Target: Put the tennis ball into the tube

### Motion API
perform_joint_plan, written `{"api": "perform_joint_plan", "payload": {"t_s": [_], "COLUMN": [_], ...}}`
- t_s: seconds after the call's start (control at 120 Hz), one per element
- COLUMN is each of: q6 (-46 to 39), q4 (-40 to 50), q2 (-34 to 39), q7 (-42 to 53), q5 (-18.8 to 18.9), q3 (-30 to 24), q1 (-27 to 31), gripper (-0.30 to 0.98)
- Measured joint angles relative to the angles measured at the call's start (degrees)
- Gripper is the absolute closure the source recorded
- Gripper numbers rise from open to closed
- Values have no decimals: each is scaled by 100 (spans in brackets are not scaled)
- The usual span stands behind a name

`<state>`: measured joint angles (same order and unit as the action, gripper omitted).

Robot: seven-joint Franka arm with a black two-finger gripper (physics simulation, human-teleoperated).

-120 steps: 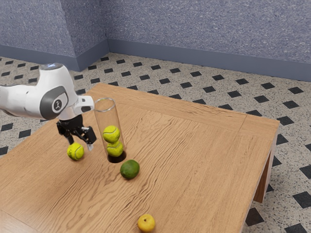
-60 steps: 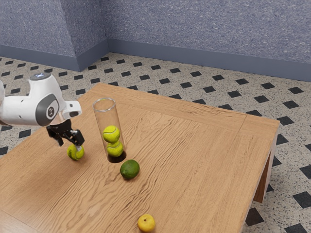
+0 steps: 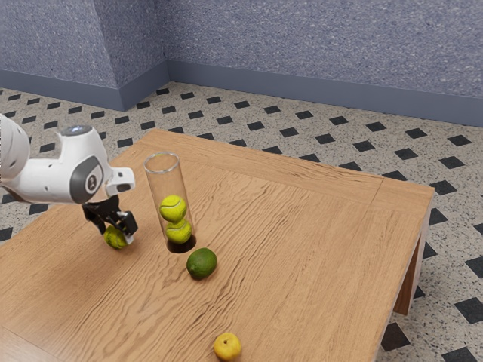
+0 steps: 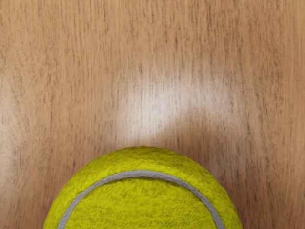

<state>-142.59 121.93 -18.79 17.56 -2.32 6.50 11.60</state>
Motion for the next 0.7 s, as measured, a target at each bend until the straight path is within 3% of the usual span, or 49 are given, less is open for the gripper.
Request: {"api": "perform_joint_plan", "payload": {"t_s": [0.108,0.308,0.475,0.7], "q6": [-4,-10,-13,231], "q4": [-84,-139,-139,-67], "q2": [-102,-181,-187,243], "q7": [35,86,95,57], "q5": [-15,-54,-126,-117], "q3": [1,7,10,7], "q1": [0,0,0,-25], "gripper": [2,20,25,34]}}
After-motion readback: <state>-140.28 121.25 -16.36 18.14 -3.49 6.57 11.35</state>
